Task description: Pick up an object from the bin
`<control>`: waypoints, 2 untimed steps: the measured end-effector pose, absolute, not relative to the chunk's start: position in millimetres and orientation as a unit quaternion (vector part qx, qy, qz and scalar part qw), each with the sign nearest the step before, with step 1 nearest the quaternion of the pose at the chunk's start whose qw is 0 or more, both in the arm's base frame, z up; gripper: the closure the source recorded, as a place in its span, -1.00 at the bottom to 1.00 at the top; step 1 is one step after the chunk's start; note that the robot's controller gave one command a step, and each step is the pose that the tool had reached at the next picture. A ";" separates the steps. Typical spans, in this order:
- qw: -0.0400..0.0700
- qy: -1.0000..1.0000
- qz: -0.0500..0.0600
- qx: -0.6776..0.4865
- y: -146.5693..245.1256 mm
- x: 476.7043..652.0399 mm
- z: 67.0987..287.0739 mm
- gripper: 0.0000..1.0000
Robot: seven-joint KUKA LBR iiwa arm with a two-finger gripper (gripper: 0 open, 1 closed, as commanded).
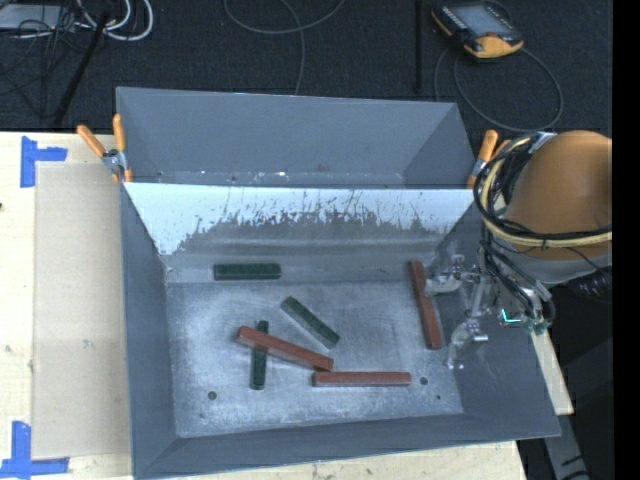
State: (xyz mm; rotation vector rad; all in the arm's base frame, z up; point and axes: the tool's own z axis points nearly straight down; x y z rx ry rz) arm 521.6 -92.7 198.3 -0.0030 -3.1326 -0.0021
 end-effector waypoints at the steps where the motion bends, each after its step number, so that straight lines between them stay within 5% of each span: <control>1: 0.001 -1.000 0.000 0.001 -92.2 523.3 202.4 -1.00; 2: 0.000 -0.999 0.000 0.054 -61.6 497.5 147.9 -1.00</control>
Offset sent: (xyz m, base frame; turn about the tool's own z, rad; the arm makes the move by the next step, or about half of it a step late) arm -0.0304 0.0388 -0.0632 -0.1371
